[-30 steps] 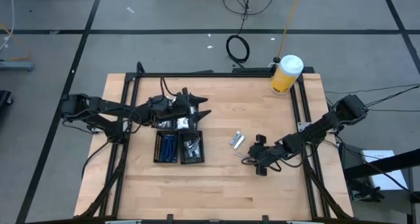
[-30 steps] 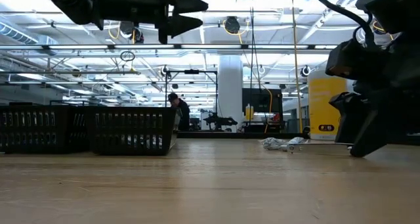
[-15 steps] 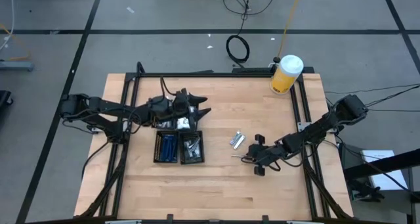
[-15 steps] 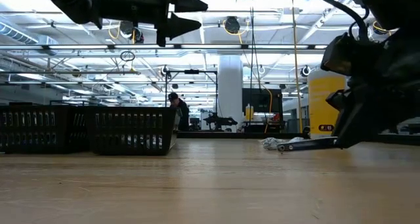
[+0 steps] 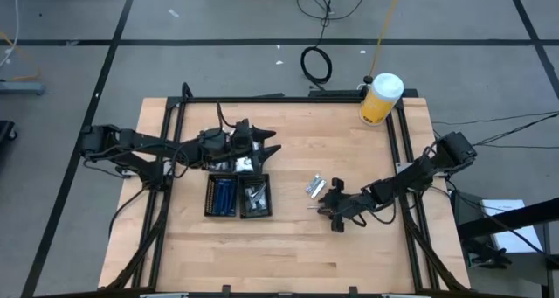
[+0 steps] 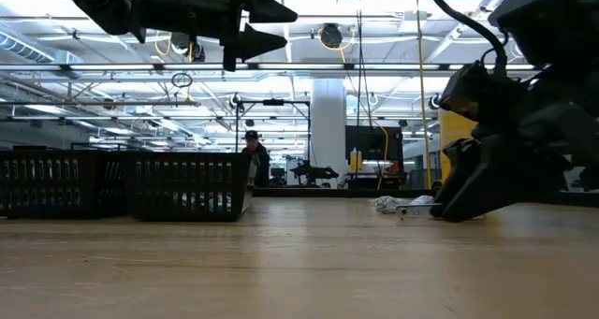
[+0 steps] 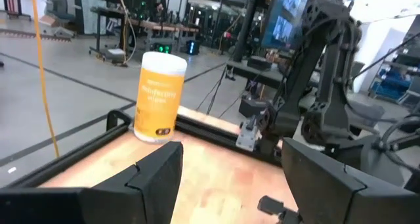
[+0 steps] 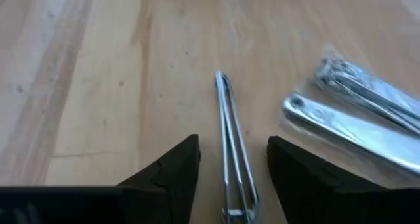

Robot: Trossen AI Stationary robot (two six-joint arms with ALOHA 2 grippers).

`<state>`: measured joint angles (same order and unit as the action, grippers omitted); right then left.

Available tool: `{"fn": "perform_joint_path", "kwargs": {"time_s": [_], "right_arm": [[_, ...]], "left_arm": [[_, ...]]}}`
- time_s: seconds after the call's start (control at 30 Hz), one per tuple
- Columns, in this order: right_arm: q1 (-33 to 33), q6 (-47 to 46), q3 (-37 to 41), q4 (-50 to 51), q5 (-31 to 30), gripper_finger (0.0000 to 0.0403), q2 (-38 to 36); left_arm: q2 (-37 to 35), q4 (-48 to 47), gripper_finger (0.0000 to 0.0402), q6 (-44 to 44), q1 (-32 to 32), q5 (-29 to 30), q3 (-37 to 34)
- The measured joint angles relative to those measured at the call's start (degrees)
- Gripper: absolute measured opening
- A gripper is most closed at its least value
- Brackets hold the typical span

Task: Pick & Place Travel size toiletries
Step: Put the nail cutter into the bottom right black bin

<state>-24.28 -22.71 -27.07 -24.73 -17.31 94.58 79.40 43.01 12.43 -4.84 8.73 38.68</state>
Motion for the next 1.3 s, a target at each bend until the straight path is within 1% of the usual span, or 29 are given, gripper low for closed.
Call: {"fn": "perform_joint_path", "kwargs": {"time_s": [0.07, 0.2, 0.4, 0.53, 0.7, 0.8, 0.97, 1.03, 1.2, 1.3], "right_arm": [[0.1, 0.2, 0.0, 1.2, 1.9, 0.0157, 0.2], [0.0, 0.1, 0.0, 5.2, 4.0, 0.0126, -1.1], [0.0, -0.8, 0.0, 10.7, 4.3, 0.0087, -3.6], [0.0, -1.5, 0.0, 10.8, 4.1, 0.0079, -4.2], [0.2, -2.7, 0.1, 14.9, 4.1, 0.0078, -4.2], [0.1, -4.7, 0.1, 15.7, 4.1, 0.0079, -4.2], [0.4, -3.2, 0.1, 16.9, 3.9, 0.0082, -4.2], [0.7, -2.1, 0.1, 17.9, 4.0, 0.0073, -4.2], [1.7, -1.6, 0.1, 19.1, 4.2, 0.0025, -4.2], [1.9, 1.4, 0.1, 14.2, 3.7, 0.0026, -4.7]], "left_arm": [[0.0, -0.9, 0.0255, 0.0, 0.0, 0.0, 0.0], [0.0, -1.3, 0.0255, 0.0, 0.0, 0.0, 0.0], [0.0, -1.3, 0.0255, -0.1, 0.0, 0.0, 0.0], [0.0, -1.3, 0.0255, -0.2, 0.0, 0.0, 0.0], [0.0, -1.3, 0.0255, -0.1, 0.0, 0.0, 0.0], [0.0, -1.3, 0.0255, 0.1, 0.0, 0.0, 0.0], [0.0, -1.3, 0.0255, 0.1, 0.0, 0.0, 0.0], [0.0, -1.3, 0.0255, 0.1, 0.0, 0.0, 0.0], [0.0, -1.3, 0.0255, 0.1, 0.0, 0.0, 0.0], [0.0, -1.3, 0.0255, 0.3, 0.1, -1.1, 0.0]]}}
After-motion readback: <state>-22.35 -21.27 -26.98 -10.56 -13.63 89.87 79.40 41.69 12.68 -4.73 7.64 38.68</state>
